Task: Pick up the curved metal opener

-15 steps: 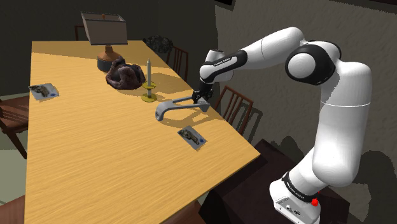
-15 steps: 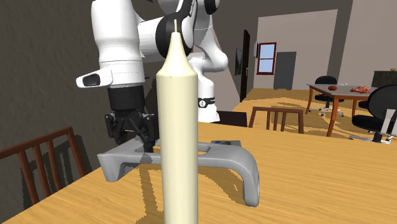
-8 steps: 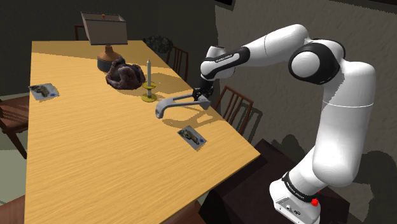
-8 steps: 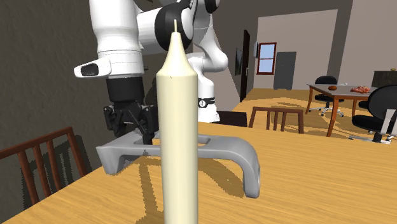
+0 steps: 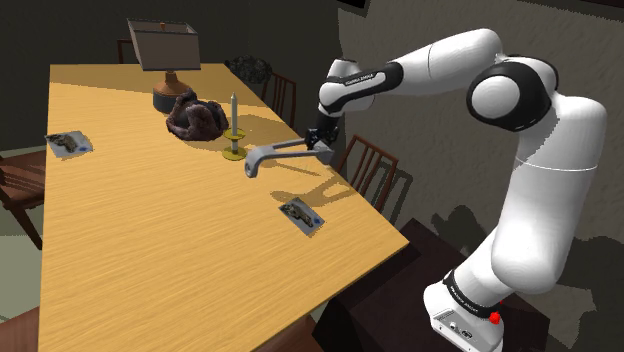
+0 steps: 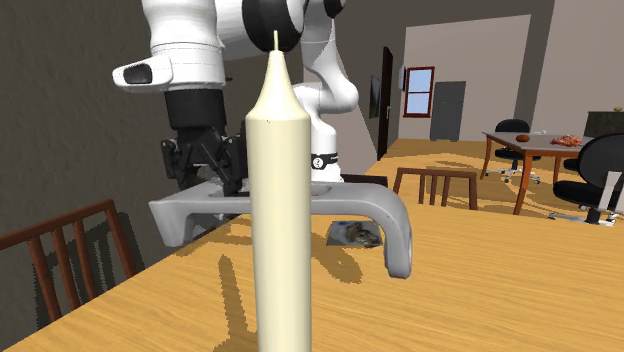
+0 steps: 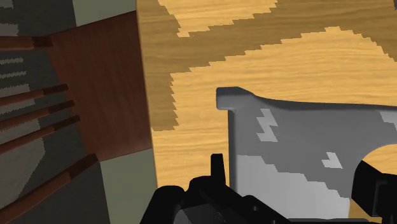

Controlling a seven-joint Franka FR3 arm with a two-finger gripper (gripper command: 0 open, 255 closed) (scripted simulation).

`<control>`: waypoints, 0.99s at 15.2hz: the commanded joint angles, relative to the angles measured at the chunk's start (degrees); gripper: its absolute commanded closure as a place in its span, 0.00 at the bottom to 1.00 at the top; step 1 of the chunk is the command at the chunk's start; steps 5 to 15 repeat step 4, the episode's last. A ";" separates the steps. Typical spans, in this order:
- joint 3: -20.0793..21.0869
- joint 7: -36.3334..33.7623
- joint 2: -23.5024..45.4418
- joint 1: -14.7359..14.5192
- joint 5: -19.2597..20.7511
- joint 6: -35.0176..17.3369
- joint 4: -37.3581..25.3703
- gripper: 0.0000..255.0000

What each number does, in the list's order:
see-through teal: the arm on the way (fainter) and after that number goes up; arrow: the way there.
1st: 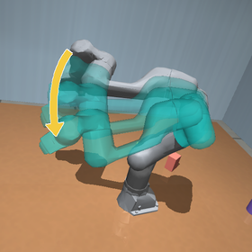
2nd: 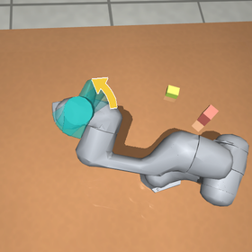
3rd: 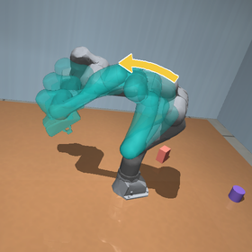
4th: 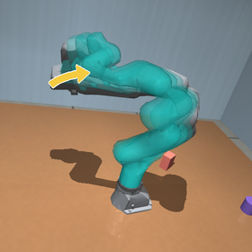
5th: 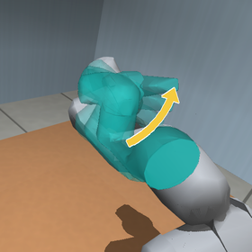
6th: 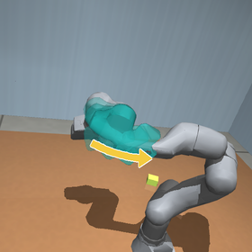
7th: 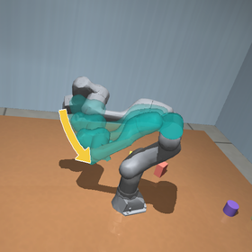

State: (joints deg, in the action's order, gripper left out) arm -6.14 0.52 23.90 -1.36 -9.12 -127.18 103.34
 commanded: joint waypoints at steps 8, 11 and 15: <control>-0.13 -0.32 -1.03 -0.03 0.30 2.15 -1.18 1.00; -0.13 -0.32 -1.03 -0.03 0.30 2.15 -1.18 1.00; -0.13 -0.32 -1.03 -0.03 0.30 2.15 -1.18 1.00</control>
